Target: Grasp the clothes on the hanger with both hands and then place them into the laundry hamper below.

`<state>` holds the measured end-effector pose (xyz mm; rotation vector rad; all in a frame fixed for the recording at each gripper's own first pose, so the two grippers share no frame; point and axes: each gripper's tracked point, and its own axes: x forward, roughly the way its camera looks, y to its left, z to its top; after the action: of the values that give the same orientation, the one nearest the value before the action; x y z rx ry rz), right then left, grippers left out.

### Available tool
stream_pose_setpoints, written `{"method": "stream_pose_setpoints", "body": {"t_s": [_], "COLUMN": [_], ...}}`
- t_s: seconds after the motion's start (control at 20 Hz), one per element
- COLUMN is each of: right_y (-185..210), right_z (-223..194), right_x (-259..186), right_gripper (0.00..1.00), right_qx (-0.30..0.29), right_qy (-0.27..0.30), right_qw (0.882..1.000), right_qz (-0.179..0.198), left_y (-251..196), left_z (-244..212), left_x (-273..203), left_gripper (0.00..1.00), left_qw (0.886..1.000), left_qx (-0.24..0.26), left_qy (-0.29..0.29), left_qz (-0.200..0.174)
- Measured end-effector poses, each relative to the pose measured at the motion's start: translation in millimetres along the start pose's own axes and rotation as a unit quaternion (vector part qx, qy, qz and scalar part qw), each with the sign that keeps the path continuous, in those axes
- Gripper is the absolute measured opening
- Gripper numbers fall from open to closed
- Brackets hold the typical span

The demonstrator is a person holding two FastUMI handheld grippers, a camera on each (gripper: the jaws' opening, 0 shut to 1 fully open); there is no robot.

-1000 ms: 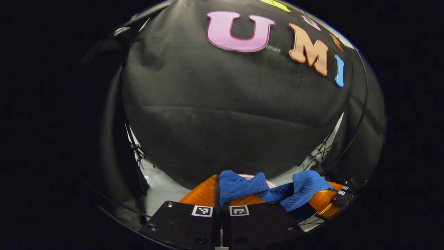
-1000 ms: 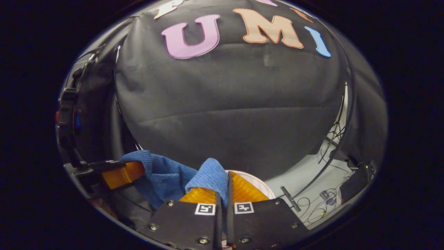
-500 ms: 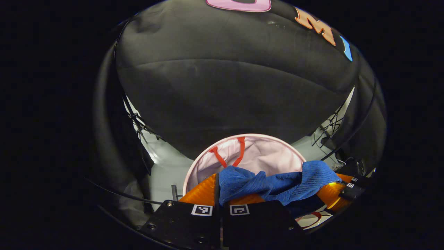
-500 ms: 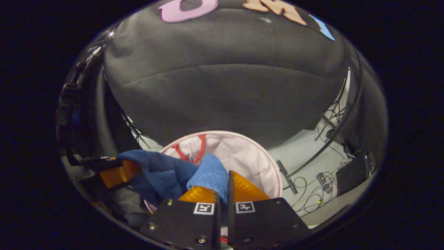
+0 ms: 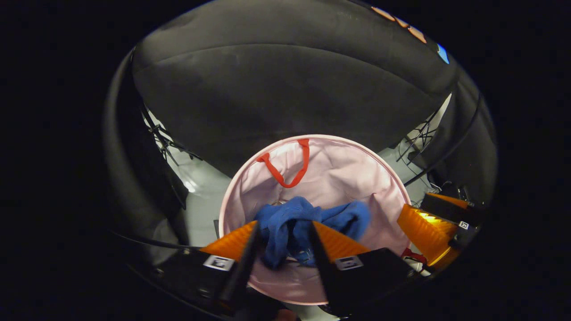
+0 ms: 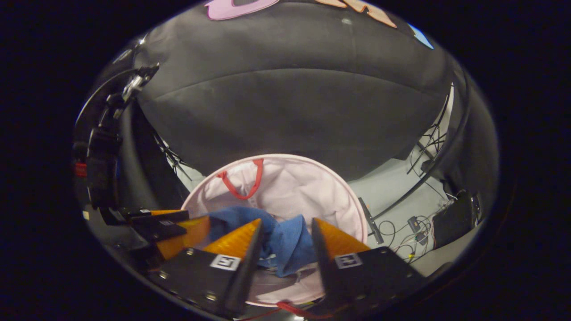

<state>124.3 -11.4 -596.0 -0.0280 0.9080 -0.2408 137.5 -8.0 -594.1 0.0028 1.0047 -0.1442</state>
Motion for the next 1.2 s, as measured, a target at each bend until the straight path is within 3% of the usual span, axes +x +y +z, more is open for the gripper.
{"method": "stream_pose_setpoints", "body": {"t_s": [0.05,0.1,0.5,0.55,0.8,1.2], "right_y": [-6,-8,-14,-15,-24,-54], "right_z": [4,9,27,30,52,119], "right_x": [-8,-15,-84,-93,-140,-223], "right_gripper": [0.84,0.98,0.99,0.96,0.99,1.0], "right_qx": [-0.003,-0.006,0.007,0.01,0.026,0.049], "right_qy": [-0.005,-0.01,-0.05,-0.057,-0.093,-0.172], "right_qw": [1.0,1.0,0.998,0.998,0.995,0.983], "right_qz": [-0.008,-0.015,-0.024,-0.024,-0.024,-0.037], "left_y": [2,2,6,8,4,-5], "left_z": [3,2,28,34,63,124], "left_x": [-2,-5,-70,-81,-130,-226], "left_gripper": [0.91,0.99,0.98,0.98,0.98,0.97], "left_qw": [1.0,1.0,0.998,0.997,0.992,0.971], "left_qx": [0.002,0.0,0.005,0.004,0.005,0.025], "left_qy": [-0.003,-0.006,-0.068,-0.078,-0.129,-0.239], "left_qz": [0.005,0.006,0.014,0.016,0.01,0.001]}}
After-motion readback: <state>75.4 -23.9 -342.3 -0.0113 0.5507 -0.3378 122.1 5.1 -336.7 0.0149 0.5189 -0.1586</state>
